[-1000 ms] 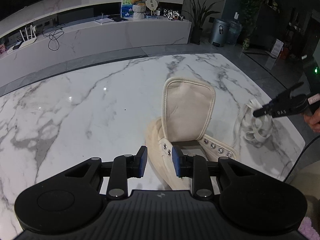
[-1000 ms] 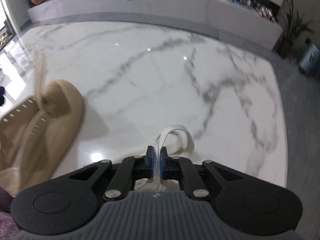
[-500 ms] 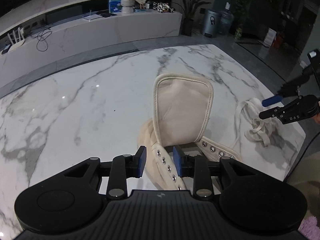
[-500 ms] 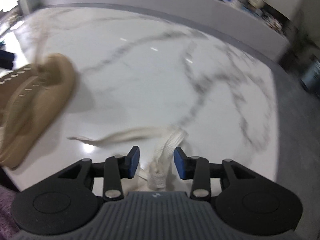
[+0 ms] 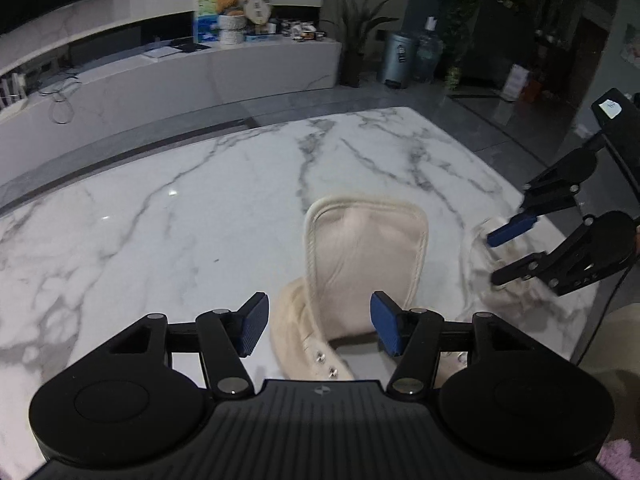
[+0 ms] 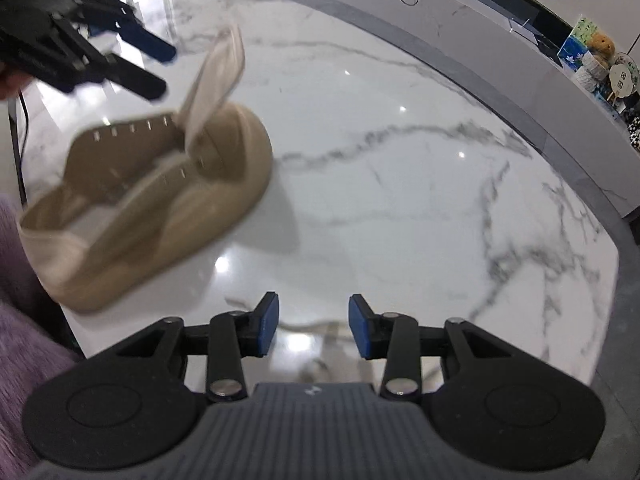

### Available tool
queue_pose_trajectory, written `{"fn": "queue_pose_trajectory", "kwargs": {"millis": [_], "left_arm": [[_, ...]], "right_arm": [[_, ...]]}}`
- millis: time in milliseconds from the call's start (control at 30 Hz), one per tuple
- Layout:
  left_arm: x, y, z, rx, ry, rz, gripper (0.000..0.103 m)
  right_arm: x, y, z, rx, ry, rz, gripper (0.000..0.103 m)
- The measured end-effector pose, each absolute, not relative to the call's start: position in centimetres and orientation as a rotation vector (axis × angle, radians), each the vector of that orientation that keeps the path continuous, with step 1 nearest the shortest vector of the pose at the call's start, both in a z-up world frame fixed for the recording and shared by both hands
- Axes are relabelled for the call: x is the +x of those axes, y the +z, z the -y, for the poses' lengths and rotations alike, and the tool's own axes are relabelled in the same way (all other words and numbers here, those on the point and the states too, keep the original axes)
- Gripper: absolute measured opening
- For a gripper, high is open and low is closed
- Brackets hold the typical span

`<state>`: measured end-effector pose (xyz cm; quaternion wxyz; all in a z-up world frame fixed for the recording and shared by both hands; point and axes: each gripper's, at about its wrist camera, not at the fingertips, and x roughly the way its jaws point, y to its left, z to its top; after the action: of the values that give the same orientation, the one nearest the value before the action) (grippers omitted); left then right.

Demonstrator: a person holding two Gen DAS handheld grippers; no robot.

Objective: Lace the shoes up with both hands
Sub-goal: 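Pull the white lace out of the sneaker with the right gripper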

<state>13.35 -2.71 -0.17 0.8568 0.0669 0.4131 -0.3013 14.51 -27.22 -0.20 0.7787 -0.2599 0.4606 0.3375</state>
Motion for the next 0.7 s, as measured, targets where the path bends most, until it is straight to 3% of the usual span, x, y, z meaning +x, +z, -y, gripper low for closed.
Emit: {"fn": "queue_pose_trajectory", "kwargs": {"millis": [133, 300, 533, 667, 700], "left_arm": [[13.8, -0.6, 3.4, 0.175, -0.652, -0.897, 0.054], [13.4, -1.4, 4.0, 0.263, -0.644, -0.950, 0.034], [12.5, -1.9, 3.8, 0.306, -0.640, -0.970, 0.023], [12.3, -1.8, 3.5, 0.312, -0.643, -0.970, 0.015], [12.3, -1.8, 3.4, 0.315, -0.642, -0.970, 0.015]], "right_arm": [[14.6, 1.1, 25.6, -0.520, 0.804, -0.955, 0.041], [14.9, 3.1, 23.2, -0.458, 0.881, -0.906, 0.042], [16.7, 4.7, 20.0, -0.461, 0.868, -0.846, 0.039], [17.6, 5.0, 18.8, -0.439, 0.878, -0.819, 0.030], [17.8, 5.0, 18.5, -0.433, 0.882, -0.814, 0.023]]}}
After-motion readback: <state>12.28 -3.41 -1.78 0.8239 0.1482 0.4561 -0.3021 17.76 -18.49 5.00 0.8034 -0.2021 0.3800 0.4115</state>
